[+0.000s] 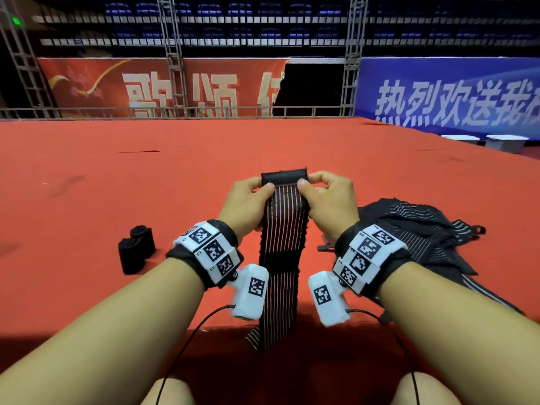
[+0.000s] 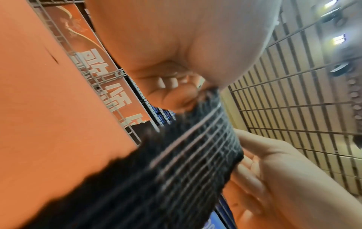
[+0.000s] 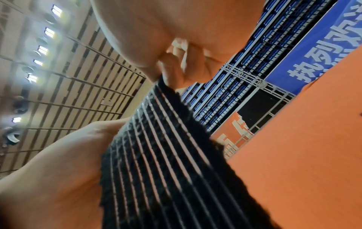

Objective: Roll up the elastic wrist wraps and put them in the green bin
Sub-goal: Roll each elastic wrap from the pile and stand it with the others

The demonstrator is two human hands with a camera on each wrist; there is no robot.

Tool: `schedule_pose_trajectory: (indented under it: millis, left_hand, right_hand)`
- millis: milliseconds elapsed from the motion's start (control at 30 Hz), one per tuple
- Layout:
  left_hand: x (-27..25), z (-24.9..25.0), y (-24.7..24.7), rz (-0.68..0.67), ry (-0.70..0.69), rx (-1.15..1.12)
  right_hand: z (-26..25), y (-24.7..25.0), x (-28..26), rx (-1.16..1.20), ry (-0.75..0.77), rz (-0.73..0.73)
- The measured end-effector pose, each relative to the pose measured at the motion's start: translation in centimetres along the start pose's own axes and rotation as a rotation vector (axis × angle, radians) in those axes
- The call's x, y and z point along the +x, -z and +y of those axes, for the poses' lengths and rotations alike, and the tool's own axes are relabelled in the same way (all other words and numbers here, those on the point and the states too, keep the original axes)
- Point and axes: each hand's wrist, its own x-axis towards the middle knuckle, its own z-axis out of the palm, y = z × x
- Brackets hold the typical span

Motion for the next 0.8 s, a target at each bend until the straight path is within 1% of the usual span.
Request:
schedule_pose_trajectory:
  millis: [67, 167, 300, 433, 533, 667, 800]
  left_hand:
    - [0.0, -2.1, 0.1, -0.024, 0.053, 0.053]
    - [0.2, -4.6, 0.4, -0.023, 0.07, 0.118]
    - [1.0, -6.8, 0.3, -0.015, 0.114, 0.097]
    - [1.9, -9.2, 0.0, -0.012, 0.126, 0.15]
    - [2.2, -11.0, -0.4, -0.025, 0.208, 0.151]
    - [1.4, -13.0, -1.0, -0.134, 0.361, 0.208]
    - [-0.2, -14.9, -1.6, -0.344, 0.492, 0.26]
  right_hand:
    - [2.1, -0.4, -0.1, -0.033, -0.069, -0.051]
    - [4.5, -0.9, -0.3, -0.095, -0.14, -0.115]
    - [6.4, -1.7, -0.1, -0.135, -0.151, -0.158]
    - [7.9, -2.8, 0.5, -0.08, -0.2, -0.169]
    - [9.5, -3.5, 0.9, -0.003, -0.253, -0.176]
    - [11.9, -3.8, 1.7, -0.004, -0.255, -0.13]
    - [12.9, -3.8, 2.5, 0.07, -0.26, -0.105]
